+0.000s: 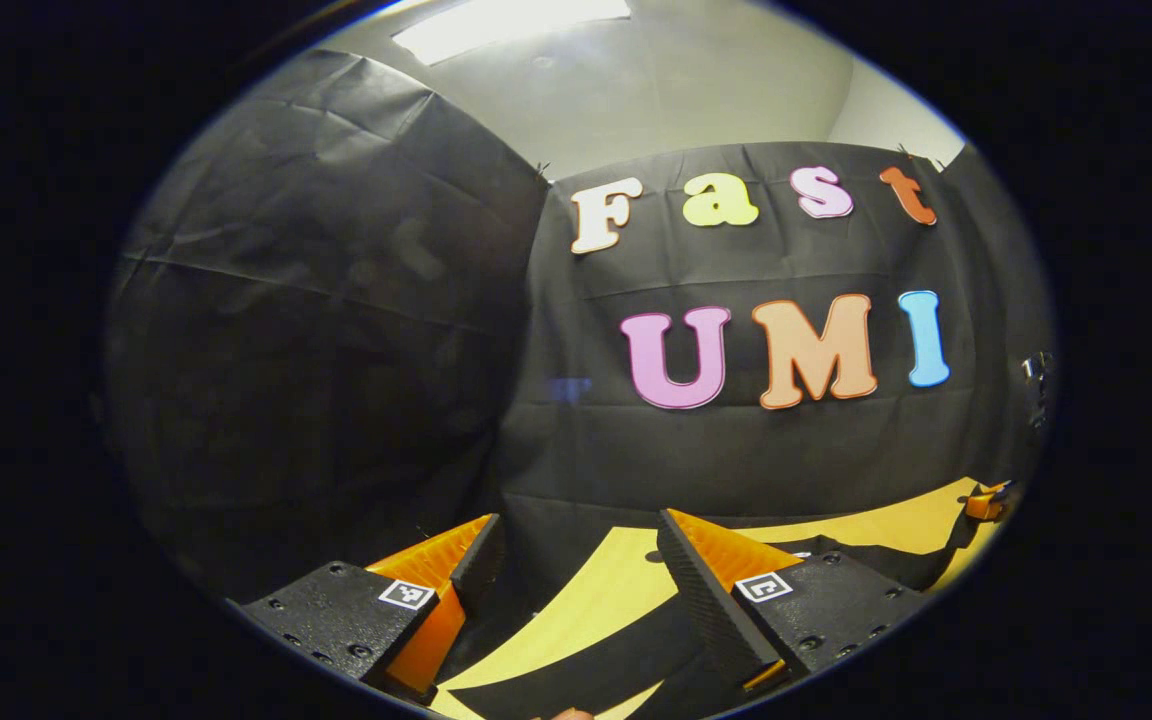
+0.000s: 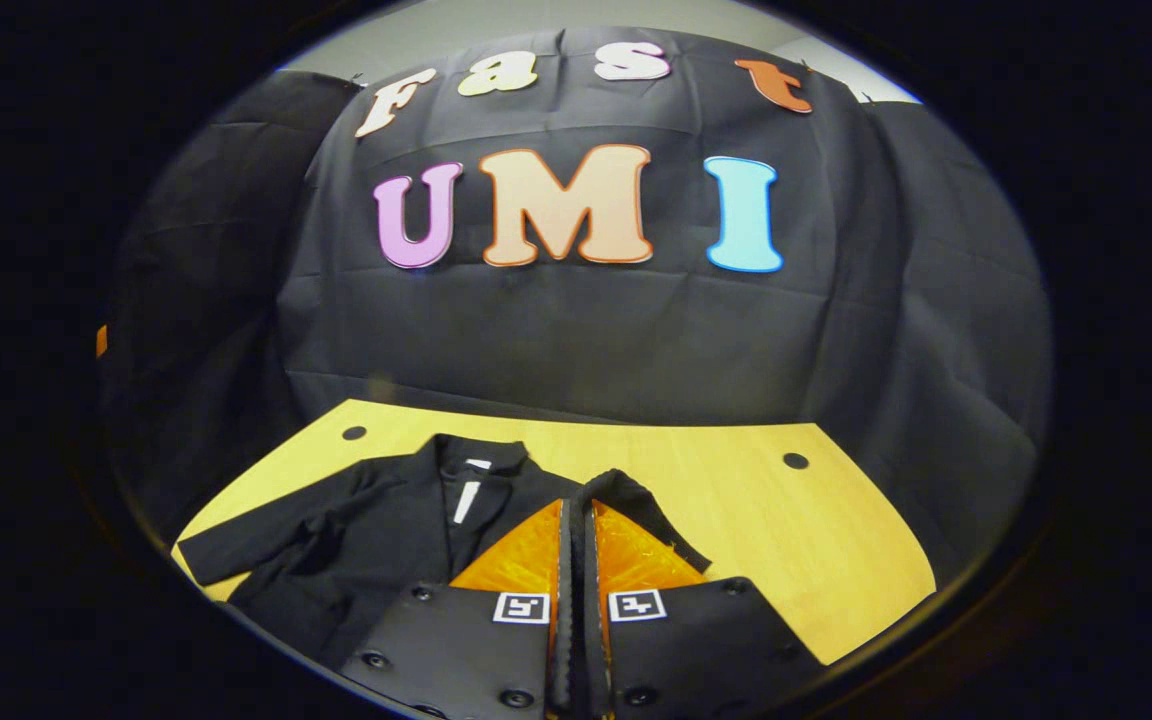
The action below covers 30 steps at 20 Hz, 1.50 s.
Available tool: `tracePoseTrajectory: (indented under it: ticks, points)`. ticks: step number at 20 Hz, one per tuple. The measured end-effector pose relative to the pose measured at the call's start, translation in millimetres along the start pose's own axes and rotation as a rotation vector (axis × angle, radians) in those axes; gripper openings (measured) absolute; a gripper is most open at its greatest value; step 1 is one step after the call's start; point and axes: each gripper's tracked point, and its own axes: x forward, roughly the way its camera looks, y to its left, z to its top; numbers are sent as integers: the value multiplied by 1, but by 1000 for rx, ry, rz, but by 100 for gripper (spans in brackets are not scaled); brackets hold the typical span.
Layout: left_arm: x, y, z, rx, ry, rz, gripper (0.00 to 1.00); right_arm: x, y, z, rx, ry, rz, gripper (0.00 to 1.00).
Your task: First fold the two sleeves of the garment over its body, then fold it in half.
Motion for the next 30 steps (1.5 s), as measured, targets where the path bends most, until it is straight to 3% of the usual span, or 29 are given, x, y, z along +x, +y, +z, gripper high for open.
tracePoseTrajectory:
  ticks: [1, 3, 4, 5, 12, 13, 15, 16, 22, 23, 24, 25, 26, 27, 29, 30]
  points:
    - [1, 8, -3, -1, 7, 13, 93, 4, 12, 3, -5, -3, 14, 7]
    - [-1, 26, -8, -1, 18, 39, 99, 13, 36, 9, -15, -7, 41, 7]
    - [0, 34, -11, 2, 23, 51, 93, 16, 48, 11, -21, -7, 53, 7]
    - [1, 42, -12, 3, 27, 62, 99, 22, 59, 12, -28, -7, 65, 7]
    - [6, 84, -28, 18, 62, 118, 99, 48, 133, 13, -60, 16, 147, 7]
    - [6, 89, -31, 21, 70, 123, 93, 52, 145, 11, -62, 22, 160, 7]
    - [7, 96, -36, 15, 81, 125, 93, 59, 167, 8, -70, 33, 187, 7]
    - [8, 100, -38, 12, 89, 127, 99, 61, 177, 7, -76, 38, 199, 7]
    - [13, 114, -72, 0, 167, 113, 94, 84, 237, -12, -115, 99, 266, 7]
    - [14, 116, -77, -2, 185, 115, 100, 89, 243, -17, -120, 113, 269, 7]
    - [15, 118, -83, -5, 198, 116, 100, 93, 249, -21, -122, 127, 271, 7]
    - [16, 120, -89, -5, 211, 115, 94, 97, 254, -28, -124, 142, 273, 7]
    - [16, 122, -92, -3, 220, 114, 100, 101, 258, -33, -128, 157, 271, 7]
    - [18, 125, -94, 0, 224, 113, 94, 107, 261, -39, -134, 175, 268, 7]
    - [19, 129, -101, 3, 239, 112, 94, 115, 269, -52, -133, 216, 276, 7]
    - [21, 130, -107, 0, 251, 110, 97, 118, 275, -61, -117, 241, 284, 30]
